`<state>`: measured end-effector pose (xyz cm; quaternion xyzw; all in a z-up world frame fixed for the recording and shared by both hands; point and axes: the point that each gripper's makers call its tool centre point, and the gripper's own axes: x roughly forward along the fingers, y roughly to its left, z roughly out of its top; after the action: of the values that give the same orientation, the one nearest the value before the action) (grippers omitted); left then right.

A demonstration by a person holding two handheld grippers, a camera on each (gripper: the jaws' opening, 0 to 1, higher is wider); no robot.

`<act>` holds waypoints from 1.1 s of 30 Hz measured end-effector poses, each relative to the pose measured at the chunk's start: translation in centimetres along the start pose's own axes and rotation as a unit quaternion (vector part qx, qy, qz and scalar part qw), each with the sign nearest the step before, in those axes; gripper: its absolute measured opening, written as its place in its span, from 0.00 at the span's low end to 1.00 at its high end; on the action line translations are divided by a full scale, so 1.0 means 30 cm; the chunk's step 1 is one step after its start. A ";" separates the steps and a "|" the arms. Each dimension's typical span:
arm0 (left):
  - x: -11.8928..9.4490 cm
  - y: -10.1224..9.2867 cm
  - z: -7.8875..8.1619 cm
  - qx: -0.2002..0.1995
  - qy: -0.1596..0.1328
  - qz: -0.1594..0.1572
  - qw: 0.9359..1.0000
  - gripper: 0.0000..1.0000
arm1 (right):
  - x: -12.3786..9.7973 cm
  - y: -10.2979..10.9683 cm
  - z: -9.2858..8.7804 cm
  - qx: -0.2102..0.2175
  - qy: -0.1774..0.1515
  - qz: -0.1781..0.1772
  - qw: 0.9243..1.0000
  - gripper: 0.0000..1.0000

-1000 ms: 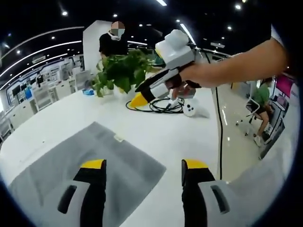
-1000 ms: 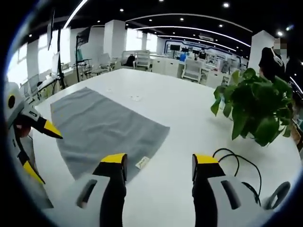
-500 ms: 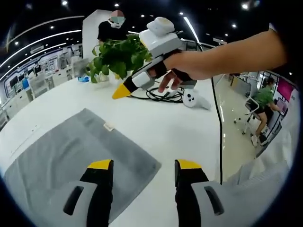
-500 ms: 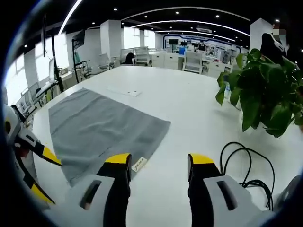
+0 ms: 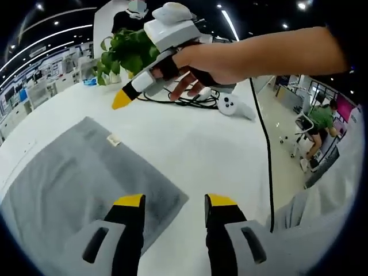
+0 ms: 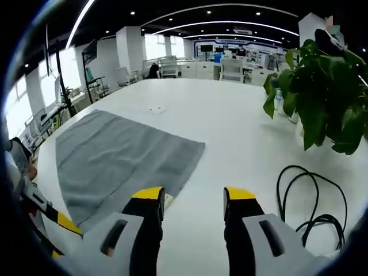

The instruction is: Fold the towel on the table until its edges align and the towel forms a compact rectangular stack.

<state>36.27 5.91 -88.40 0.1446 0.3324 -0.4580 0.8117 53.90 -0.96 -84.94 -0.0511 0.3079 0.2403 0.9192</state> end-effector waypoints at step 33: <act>0.090 0.013 -0.051 0.013 0.025 0.018 0.999 0.13 | 0.251 -0.060 0.075 0.041 0.000 0.013 0.999 0.38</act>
<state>36.94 5.19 -91.37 0.1729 0.3436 -0.4438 0.8094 61.21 1.09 -87.66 -0.0097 0.3184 0.2390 0.9173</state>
